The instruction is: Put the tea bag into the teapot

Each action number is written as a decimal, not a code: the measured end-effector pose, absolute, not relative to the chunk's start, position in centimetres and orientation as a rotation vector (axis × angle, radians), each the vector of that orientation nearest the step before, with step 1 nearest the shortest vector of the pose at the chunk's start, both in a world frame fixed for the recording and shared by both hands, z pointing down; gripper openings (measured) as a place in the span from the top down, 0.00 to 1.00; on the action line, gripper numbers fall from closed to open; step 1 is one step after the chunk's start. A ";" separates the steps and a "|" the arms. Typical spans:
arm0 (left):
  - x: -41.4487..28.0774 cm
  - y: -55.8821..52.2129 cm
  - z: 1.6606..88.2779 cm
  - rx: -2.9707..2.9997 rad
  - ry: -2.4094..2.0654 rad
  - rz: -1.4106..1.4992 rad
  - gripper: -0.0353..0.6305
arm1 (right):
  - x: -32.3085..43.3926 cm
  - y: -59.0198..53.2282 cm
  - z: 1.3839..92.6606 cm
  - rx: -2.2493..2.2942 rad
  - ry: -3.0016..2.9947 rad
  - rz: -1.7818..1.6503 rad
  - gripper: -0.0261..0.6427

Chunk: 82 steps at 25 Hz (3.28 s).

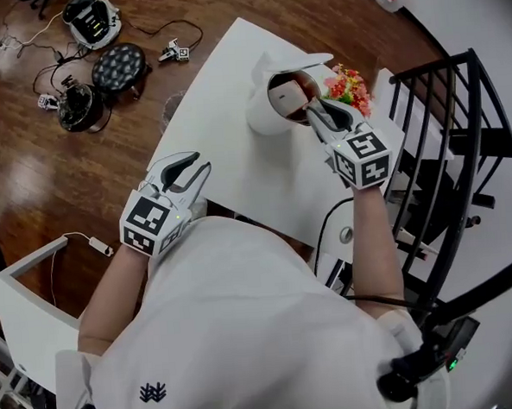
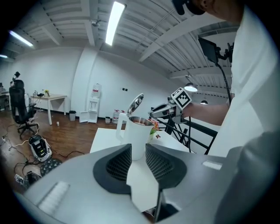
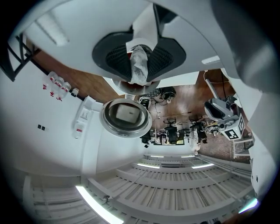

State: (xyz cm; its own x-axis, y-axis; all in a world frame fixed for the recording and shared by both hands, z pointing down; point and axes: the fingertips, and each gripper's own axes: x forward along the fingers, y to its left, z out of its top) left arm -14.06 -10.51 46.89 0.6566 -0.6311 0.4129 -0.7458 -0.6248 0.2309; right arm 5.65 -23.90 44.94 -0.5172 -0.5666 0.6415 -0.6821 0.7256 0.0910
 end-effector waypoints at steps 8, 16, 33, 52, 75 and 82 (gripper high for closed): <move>-16.7 -9.4 47.4 2.442 -1.163 0.408 0.84 | 2.5 -26.2 46.1 0.878 -2.268 0.194 0.81; -17.8 -8.8 47.2 2.410 -1.214 0.409 0.84 | 1.8 -27.2 47.0 0.852 -2.260 0.190 0.81; -18.9 -7.9 47.6 2.371 -1.245 0.404 0.84 | 1.6 -27.8 49.0 0.827 -2.242 0.197 0.75; -18.6 -8.2 47.5 2.454 -1.133 0.406 0.83 | 3.0 -25.0 46.3 0.963 -2.238 0.198 0.75; -15.8 -5.5 47.7 2.582 -0.965 0.398 0.84 | 7.1 -8.9 41.6 1.147 -2.256 0.282 0.76; -10.1 -2.8 46.7 2.555 -1.029 0.416 0.84 | 12.4 -5.3 39.8 1.107 -2.331 0.246 0.76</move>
